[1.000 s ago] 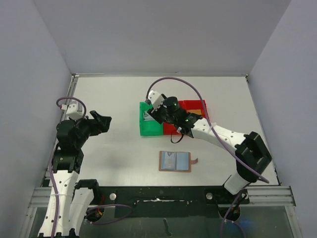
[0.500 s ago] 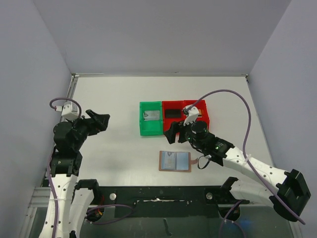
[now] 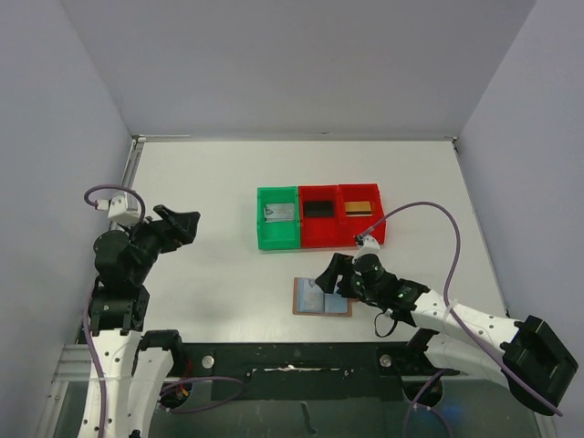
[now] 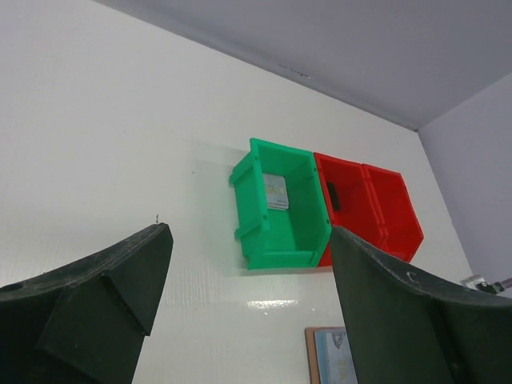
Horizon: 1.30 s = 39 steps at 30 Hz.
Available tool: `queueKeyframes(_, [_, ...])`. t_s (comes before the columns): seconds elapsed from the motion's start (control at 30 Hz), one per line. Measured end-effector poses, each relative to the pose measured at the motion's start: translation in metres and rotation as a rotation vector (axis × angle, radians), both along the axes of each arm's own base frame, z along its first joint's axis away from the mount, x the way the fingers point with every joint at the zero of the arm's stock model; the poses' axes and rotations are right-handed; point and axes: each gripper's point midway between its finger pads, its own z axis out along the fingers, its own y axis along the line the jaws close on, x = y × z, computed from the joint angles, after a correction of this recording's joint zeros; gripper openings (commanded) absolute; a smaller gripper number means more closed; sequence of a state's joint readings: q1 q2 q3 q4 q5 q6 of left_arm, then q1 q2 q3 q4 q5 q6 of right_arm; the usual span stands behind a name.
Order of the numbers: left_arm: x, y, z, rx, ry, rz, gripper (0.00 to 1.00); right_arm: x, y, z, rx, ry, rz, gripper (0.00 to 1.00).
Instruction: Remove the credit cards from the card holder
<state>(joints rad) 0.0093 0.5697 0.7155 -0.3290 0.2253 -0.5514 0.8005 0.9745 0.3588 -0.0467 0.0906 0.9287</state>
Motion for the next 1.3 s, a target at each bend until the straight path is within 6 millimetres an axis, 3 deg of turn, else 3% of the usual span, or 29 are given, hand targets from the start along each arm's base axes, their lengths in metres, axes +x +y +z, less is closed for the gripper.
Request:
queueKeyframes(0.17, [-0.011,-0.005,0.016,-0.002,-0.075,-0.03,0.79,-0.003,0.003,-0.007,0.015,0.037,-0.014,0.68])
queueKeyframes(0.47, [-0.014,-0.013,0.009,-0.016,-0.057,-0.073,0.79,-0.002,0.015,-0.011,0.052,0.066,-0.012,0.66])
queueKeyframes(0.53, [-0.014,-0.008,0.007,-0.041,-0.039,-0.037,0.97,-0.001,0.016,-0.011,0.057,0.068,-0.015,0.66])
queueKeyframes(0.57, [-0.015,-0.006,0.006,-0.054,-0.029,-0.017,0.97,-0.001,0.017,-0.01,0.063,0.067,-0.017,0.66])
queueKeyframes(0.73, [-0.021,0.003,-0.007,-0.14,0.024,0.079,0.98,0.0,0.019,-0.008,0.075,0.065,-0.022,0.66])
queueKeyframes(0.8, [-0.024,0.008,-0.013,-0.159,0.053,0.116,0.92,0.0,0.018,-0.008,0.075,0.065,-0.022,0.67])
queueKeyframes(0.93, [-0.026,0.008,-0.024,-0.172,0.103,0.127,0.9,0.0,0.019,-0.008,0.076,0.065,-0.021,0.67])
queueKeyframes(1.0, [-0.025,0.0,-0.029,-0.181,0.135,0.086,0.84,-0.001,0.02,-0.008,0.078,0.066,-0.017,0.67])
queueKeyframes(1.07, [-0.022,-0.014,-0.038,-0.198,0.182,0.007,0.83,-0.002,0.021,-0.008,0.083,0.071,-0.016,0.66])
queueKeyframes(1.2, [-0.022,-0.049,-0.085,-0.219,0.376,-0.194,0.83,-0.002,0.022,-0.007,0.094,0.08,-0.024,0.66])
queueKeyframes(1.3, [-0.035,-0.084,-0.118,-0.173,0.508,-0.335,0.84,-0.001,0.023,-0.009,0.096,0.086,-0.026,0.66])
